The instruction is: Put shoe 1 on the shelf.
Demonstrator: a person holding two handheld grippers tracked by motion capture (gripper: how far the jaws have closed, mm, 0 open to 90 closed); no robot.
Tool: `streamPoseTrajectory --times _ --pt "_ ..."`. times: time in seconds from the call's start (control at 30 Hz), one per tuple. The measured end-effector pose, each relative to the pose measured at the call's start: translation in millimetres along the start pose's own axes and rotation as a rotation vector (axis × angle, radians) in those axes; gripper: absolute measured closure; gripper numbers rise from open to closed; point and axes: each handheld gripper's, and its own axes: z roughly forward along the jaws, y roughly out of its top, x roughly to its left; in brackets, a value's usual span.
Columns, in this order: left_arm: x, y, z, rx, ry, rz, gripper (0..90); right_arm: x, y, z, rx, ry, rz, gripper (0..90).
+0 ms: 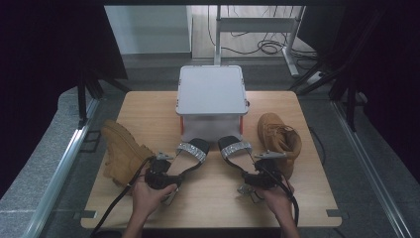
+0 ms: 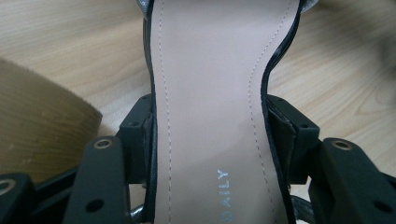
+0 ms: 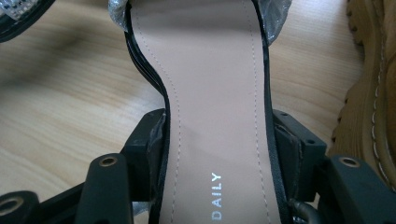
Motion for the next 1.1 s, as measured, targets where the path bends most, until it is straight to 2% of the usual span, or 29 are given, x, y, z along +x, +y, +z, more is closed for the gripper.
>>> streamPoseTrajectory --times 0.33,0.6,0.97,1.1 --pt "2.7 11.0 2.6 -0.029 0.017 -0.021 41.8 3.0 6.2 6.2 -0.014 -0.018 0.031 41.9" --pt "3.0 21.6 8.8 -0.034 0.016 -0.039 41.8 5.9 13.3 8.5 -0.027 -0.040 0.025 41.9" --pt "-3.3 43.2 21.3 -0.057 0.025 -0.057 41.8 6.2 28.8 15.9 -0.056 -0.040 0.066 41.8" --pt "-1.6 51.6 23.9 -0.072 0.023 -0.077 41.9 7.0 35.1 20.4 -0.060 -0.036 0.086 41.8"
